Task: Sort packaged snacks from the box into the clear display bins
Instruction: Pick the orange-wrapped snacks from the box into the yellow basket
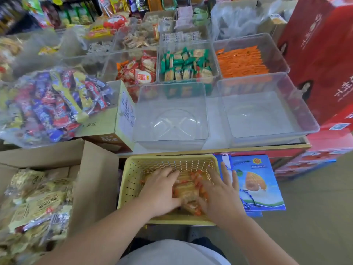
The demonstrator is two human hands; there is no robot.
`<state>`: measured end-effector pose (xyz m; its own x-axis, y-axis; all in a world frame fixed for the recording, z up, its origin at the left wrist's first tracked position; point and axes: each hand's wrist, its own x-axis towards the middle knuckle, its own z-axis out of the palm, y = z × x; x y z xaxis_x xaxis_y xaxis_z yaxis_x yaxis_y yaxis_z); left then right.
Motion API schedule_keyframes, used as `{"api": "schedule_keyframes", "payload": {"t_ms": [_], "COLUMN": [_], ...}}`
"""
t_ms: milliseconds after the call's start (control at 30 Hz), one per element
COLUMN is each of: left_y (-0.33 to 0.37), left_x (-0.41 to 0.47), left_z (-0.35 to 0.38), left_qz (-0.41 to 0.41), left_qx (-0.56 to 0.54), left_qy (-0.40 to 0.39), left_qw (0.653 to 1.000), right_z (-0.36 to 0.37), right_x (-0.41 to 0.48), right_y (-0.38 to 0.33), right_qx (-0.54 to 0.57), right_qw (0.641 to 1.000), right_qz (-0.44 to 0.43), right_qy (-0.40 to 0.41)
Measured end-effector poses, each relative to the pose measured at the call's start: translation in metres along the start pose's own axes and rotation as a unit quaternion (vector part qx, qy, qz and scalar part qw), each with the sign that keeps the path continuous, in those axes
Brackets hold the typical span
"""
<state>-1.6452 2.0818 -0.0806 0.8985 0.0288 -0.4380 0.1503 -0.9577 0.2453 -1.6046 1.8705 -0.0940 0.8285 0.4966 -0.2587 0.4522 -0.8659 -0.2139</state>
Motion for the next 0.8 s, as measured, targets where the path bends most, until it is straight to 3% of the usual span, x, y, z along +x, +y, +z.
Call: {"api": "schedule_keyframes", "payload": {"t_ms": [167, 367, 467, 600, 800], "left_y": [-0.052, -0.162, -0.222, -0.301, -0.395], "left_x": [-0.077, -0.176, -0.217, -0.256, -0.267], "left_z": [-0.035, -0.05, -0.047, -0.034, -0.012], "left_qz": [-0.033, -0.186, -0.31, -0.379, -0.305], "left_qx": [-0.06, -0.047, -0.027, 0.029, -0.139], "left_qy": [0.137, 0.28, 0.238, 0.152, 0.079], "left_qw": [0.988, 0.941, 0.92, 0.912, 0.939], "right_z": [-0.013, -0.027, -0.024, -0.012, 0.019], "right_x": [0.012, 0.029, 0.029, 0.019, 0.003], "right_y": [-0.046, -0.142, -0.194, -0.256, -0.368], "right_qx": [0.071, 0.165, 0.193, 0.242, 0.322], "right_qw": [0.99, 0.968, 0.951, 0.926, 0.925], "right_qz": [-0.057, -0.175, -0.238, -0.288, -0.184], "right_qy": [0.104, 0.074, 0.043, -0.006, -0.087]}}
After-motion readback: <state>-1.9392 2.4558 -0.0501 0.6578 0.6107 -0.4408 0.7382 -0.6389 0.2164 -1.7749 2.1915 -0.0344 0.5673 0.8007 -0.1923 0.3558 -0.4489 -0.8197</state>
